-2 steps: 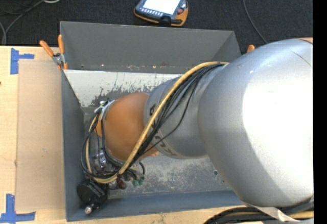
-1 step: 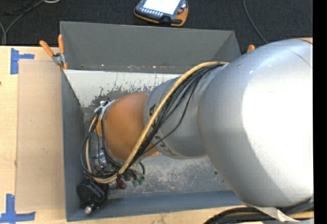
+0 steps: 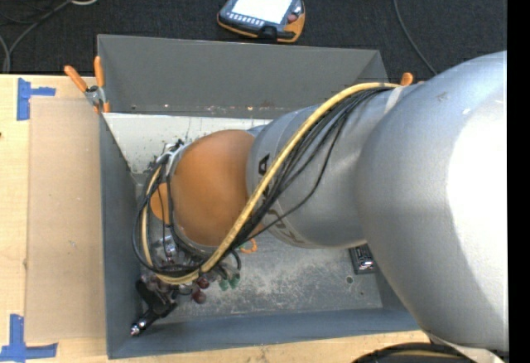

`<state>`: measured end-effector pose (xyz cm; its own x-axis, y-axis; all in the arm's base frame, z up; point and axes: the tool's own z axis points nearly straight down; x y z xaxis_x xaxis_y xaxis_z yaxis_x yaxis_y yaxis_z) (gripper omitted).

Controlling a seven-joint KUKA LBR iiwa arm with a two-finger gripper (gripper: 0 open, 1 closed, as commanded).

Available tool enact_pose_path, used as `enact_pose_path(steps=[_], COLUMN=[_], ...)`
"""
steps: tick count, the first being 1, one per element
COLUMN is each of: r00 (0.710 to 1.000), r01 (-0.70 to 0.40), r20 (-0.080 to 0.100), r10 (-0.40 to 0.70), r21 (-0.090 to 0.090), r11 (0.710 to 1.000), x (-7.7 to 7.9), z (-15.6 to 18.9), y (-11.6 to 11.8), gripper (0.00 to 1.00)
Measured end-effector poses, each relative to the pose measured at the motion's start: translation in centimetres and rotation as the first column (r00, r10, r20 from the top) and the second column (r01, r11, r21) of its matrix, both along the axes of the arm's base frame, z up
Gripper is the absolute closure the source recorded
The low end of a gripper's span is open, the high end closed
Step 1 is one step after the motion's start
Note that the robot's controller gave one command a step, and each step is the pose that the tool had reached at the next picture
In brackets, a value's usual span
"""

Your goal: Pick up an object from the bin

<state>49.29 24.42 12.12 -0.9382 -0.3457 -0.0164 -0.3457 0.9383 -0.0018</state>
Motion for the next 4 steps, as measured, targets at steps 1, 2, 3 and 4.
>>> enact_pose_path(steps=[1, 2, 3, 4], r00=[1.000, 1.000, 1.000, 0.999], r01=[0.004, 0.004, 0.026, 0.040], r20=[-0.010, -0.010, -0.003, -0.006], r10=[-0.004, -0.004, -0.026, -0.040], r21=[-0.004, -0.004, -0.001, -0.002], r11=[1.000, 1.000, 1.000, 0.999], x=[-1.0, -1.0, -1.6, 0.4], z=[0.4, 0.4, -2.8, -2.0], y=[-0.6, -0.6, -0.1, -2.8], gripper=[0.00, 0.00, 0.00, 1.00])
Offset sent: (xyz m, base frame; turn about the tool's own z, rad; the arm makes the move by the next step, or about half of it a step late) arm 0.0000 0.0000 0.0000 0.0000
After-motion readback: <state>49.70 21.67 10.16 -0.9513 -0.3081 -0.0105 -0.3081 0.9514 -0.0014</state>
